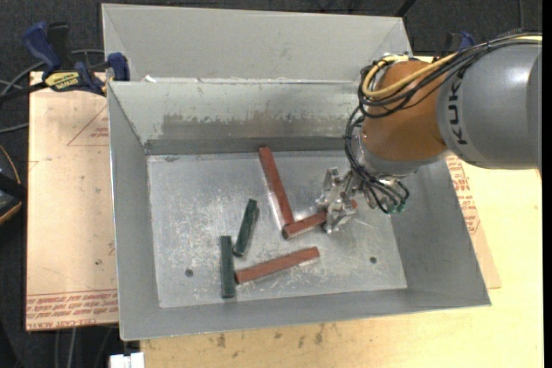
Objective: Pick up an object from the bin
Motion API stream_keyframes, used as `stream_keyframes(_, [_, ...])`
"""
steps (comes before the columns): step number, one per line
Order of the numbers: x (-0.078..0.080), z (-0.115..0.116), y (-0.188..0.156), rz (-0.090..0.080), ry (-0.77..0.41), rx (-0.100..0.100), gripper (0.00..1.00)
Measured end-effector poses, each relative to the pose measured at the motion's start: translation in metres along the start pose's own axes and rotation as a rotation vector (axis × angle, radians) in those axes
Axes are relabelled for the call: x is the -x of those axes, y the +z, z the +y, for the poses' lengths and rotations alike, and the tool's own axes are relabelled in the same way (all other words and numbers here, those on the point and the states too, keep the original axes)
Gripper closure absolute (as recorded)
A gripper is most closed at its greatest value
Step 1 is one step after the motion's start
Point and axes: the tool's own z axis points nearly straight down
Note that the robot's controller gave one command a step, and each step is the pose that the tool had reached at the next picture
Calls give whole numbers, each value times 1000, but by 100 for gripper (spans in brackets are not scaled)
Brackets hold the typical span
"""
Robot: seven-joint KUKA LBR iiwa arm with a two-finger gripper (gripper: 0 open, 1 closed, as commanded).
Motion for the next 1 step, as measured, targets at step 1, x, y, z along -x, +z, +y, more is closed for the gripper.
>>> stream_keyframes(1, [7, 1, -132, 7, -34, -1, 100])
